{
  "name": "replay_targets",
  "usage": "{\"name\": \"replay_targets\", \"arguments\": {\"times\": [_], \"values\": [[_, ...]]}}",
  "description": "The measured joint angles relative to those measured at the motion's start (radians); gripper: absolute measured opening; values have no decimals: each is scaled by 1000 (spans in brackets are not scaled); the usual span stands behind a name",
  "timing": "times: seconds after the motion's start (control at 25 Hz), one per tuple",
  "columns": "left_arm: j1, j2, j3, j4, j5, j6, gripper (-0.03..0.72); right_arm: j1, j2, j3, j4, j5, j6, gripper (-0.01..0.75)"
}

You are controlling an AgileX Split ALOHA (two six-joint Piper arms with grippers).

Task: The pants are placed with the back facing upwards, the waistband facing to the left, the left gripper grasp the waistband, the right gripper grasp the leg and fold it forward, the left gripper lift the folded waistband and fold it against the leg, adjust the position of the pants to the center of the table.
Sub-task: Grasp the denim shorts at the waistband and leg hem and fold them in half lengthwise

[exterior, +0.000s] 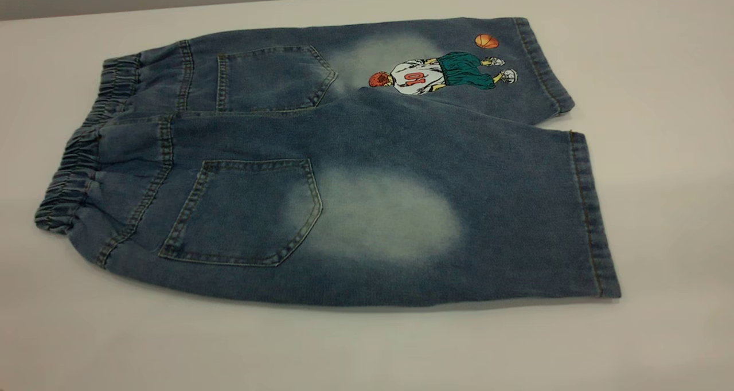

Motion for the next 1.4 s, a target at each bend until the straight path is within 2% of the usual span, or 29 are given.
{"name": "replay_targets", "arguments": {"times": [1.08, 1.4], "values": [[0, 0, 0, 0, 0, -1, 540, 0, 0, 0, 11, -1, 0, 426], [0, 10, -27, 0, 2, -1, 540, 0, 0, 2, 106, -98, 54, 426]]}}
